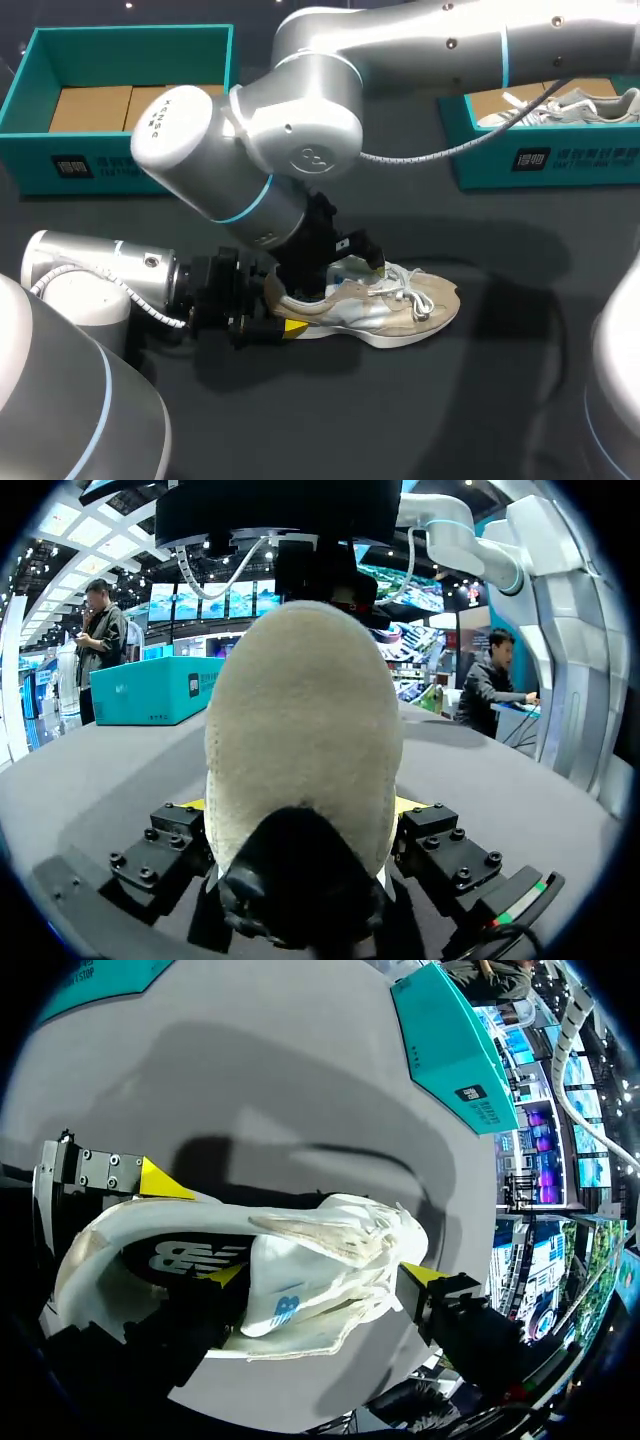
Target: Take the shoe out of the shoebox, open the shoe tongue, remove and reinsert the insole, then place the shoe into the shoebox
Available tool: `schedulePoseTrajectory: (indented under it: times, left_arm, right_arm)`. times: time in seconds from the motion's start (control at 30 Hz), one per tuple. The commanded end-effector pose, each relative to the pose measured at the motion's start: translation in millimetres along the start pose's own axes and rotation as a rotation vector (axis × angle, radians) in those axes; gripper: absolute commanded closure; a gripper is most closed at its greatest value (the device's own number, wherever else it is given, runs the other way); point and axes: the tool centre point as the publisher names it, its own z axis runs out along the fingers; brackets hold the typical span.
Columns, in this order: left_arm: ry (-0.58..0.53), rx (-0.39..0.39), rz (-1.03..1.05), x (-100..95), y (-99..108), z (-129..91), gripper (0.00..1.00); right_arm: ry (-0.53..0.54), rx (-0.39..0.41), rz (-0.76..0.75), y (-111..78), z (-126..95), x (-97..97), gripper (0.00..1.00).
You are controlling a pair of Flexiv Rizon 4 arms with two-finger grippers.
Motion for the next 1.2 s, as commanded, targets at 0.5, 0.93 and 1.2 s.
schedulePoseTrajectory:
  times: [0.5,0.93,1.2]
  left_arm:
    - [-0.002,-0.001,0.001,0.7,1,0,1.00]
    - [-0.002,-0.001,0.001,0.7,1,0,1.00]
    - [-0.002,-0.001,0.001,0.7,1,0,1.00]
  right_arm:
    - [-0.012,0.014,0.566,-12.6,-7,-14.9,0.31]
    - [0.024,0.039,0.567,-17.4,-23,-14.6,0.53]
    - [0.048,0.081,0.562,-20.3,-26,-17.8,0.60]
